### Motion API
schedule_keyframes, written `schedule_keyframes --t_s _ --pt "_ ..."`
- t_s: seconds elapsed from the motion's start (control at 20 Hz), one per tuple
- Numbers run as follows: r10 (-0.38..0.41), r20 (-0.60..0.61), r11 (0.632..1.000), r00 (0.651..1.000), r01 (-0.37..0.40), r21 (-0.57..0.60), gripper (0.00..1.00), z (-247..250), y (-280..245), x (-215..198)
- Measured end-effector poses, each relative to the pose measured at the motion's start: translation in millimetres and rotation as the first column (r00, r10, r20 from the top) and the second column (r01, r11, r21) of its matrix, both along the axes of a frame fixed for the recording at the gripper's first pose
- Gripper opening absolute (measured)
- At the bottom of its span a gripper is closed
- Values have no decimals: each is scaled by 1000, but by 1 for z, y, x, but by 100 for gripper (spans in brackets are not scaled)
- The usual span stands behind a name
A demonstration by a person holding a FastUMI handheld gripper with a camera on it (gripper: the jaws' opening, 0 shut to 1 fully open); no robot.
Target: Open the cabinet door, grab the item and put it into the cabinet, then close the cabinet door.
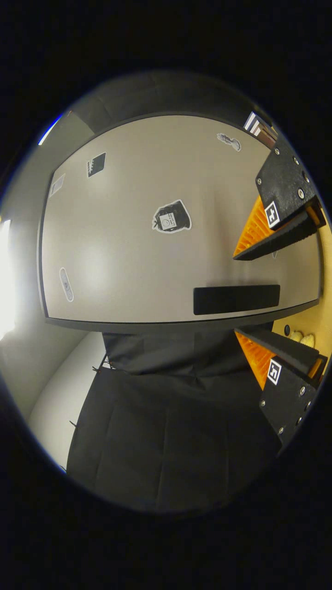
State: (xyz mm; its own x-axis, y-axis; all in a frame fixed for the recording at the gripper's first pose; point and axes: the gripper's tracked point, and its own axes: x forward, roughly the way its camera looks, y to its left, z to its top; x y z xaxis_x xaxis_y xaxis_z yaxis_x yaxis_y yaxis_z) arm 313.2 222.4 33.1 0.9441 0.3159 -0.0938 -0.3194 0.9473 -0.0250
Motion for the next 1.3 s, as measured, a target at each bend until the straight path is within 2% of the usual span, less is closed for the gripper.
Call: schedule_keyframes --t_s 0.3,0.45,0.55,0.7,0.85,1.3 --pt "-14 -39 999 999 12 -39 62 -17 7 21" --pt "-8 -56 998 998 5 -55 53 -27 15 22" --pt "-31 -58 997 998 27 -66 37 -26 15 22" --pt "-27 -87 999 996 22 -50 26 -28 15 22" --pt "-15 -109 999 994 9 -51 22 -28 14 19" --pt "47 -105 998 993 -51 -32 22 -26 8 4"
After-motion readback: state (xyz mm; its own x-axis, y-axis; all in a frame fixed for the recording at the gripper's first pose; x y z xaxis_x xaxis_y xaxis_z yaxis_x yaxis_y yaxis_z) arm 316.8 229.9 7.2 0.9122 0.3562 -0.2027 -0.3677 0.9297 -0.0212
